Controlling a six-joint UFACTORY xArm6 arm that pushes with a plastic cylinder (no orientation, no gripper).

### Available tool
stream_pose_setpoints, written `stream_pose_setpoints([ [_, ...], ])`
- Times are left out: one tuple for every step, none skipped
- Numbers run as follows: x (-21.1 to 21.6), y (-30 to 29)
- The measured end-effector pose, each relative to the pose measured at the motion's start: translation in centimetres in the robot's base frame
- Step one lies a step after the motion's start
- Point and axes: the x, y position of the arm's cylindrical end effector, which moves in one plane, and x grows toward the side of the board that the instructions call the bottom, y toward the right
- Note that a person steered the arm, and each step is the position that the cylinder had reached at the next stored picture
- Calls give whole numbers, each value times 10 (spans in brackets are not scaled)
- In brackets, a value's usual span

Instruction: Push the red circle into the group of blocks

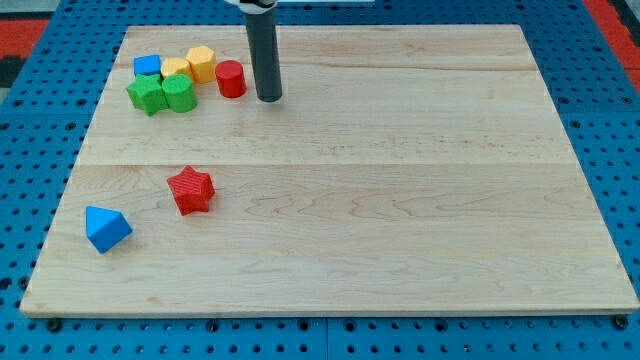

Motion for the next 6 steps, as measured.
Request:
stream_pose_setpoints([
  [-21,-11],
  [-23,-19],
  [-23,-38],
  [-23,-55],
  [-19,-62],
  [27,4],
])
